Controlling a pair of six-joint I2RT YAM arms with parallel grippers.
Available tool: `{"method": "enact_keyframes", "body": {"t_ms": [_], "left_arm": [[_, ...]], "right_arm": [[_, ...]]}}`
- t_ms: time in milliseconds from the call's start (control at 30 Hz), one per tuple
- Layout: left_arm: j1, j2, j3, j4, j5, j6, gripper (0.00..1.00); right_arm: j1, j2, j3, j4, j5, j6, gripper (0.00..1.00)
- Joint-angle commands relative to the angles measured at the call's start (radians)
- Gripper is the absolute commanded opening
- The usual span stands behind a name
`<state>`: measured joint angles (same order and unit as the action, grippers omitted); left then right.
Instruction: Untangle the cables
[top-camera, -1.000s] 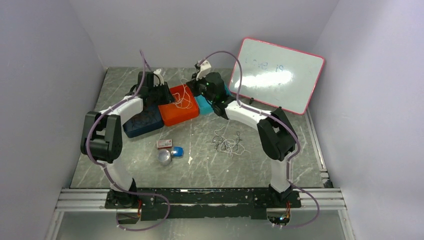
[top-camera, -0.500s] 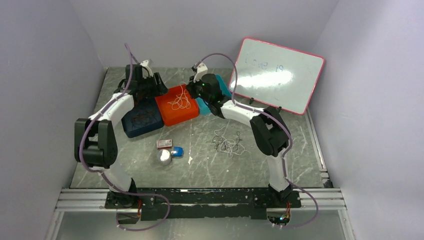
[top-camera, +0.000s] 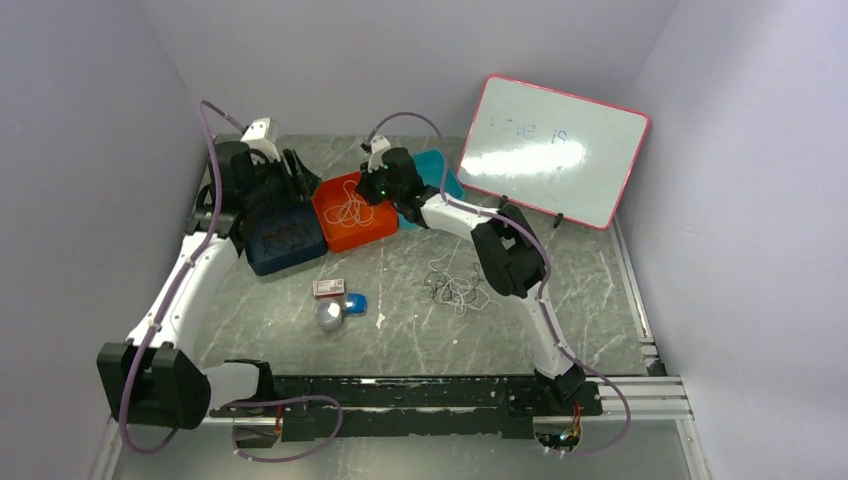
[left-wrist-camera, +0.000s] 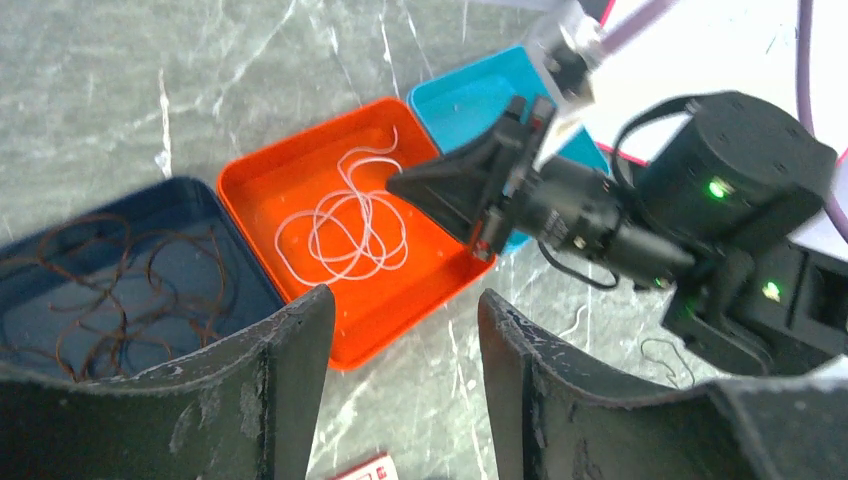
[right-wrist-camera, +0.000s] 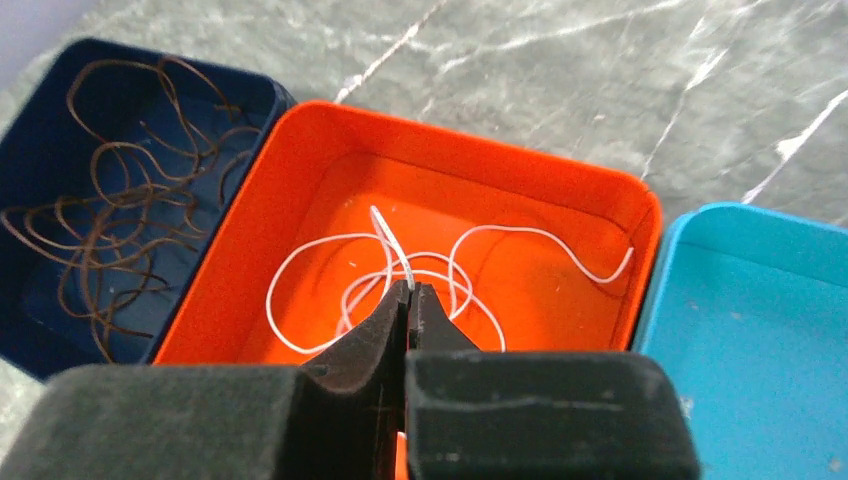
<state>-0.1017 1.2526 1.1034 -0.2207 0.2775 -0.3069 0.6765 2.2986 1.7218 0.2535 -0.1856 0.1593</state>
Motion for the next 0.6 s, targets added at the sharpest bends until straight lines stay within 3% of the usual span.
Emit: {"method": "enact_keyframes", "body": {"t_ms": [0, 167, 333, 567], "left_arm": [[0.002, -0.099, -0.085, -0.083, 0.03, -0.007, 0.59], [0.002, -0.2, -0.144, -0.125, 0.007, -0.018, 0.6], [0.002, -0.24, -0.145, -0.164, -0.016, -0.01, 0.61], [0.002, -0.257, -0.142, -0.176, -0.017, -0.014, 0.61]], "right_arm": [[0.016, 0.086, 0.093, -0.143, -0.037, -0.036, 0.03], [0.041, 0.141, 0.148, -0.222, 0.011, -0.089, 0.09], [0.045, 0.055, 0.058, -0.133, 0.049, -0.073, 0.31], [0.045, -0.047, 0.016, -0.131, 0.089, -0.103, 0.54]]}}
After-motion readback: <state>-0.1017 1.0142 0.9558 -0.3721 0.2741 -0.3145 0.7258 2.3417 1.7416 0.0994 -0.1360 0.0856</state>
